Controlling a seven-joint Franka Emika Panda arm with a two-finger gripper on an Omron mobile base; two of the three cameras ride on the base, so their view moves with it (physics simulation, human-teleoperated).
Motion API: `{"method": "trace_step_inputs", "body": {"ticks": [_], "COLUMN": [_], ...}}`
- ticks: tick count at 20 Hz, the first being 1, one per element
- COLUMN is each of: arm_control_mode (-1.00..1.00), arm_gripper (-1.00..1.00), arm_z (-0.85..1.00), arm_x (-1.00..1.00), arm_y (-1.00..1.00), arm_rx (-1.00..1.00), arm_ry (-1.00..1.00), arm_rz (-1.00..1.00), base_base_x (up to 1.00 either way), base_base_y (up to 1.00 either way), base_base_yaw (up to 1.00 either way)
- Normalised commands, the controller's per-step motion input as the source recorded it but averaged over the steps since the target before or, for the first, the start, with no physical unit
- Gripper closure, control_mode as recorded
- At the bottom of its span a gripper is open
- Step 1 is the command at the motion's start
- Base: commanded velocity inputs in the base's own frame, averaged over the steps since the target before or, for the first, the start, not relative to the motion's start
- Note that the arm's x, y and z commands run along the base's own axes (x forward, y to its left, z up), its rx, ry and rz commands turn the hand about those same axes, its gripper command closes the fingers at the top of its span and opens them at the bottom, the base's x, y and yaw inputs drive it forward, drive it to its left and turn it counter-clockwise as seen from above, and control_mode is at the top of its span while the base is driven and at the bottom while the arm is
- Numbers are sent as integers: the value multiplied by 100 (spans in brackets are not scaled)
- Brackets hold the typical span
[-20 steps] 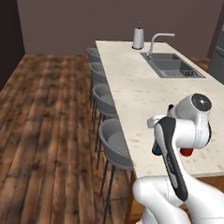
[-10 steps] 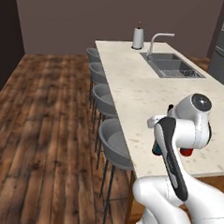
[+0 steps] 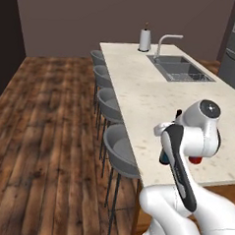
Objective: Move the drinks to the dining counter.
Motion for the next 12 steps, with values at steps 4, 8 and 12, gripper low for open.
{"method": "trace_step_inputs", "body": {"ticks": [4,8,12], "arm_control_mode": [-100,-100,-100], "arm_gripper": [100,100,100], "arm_z": [-27,-23,-21], "arm_x": [1,7,8], "arm_y": [0,6,6], "arm_rx": [0,0,0], "arm_ry": [0,0,0], "arm_rz": [0,0,0], "base_base_x": [0,0,0], "base_base_y": [0,0,0], "base_base_yaw": [0,0,0]}}
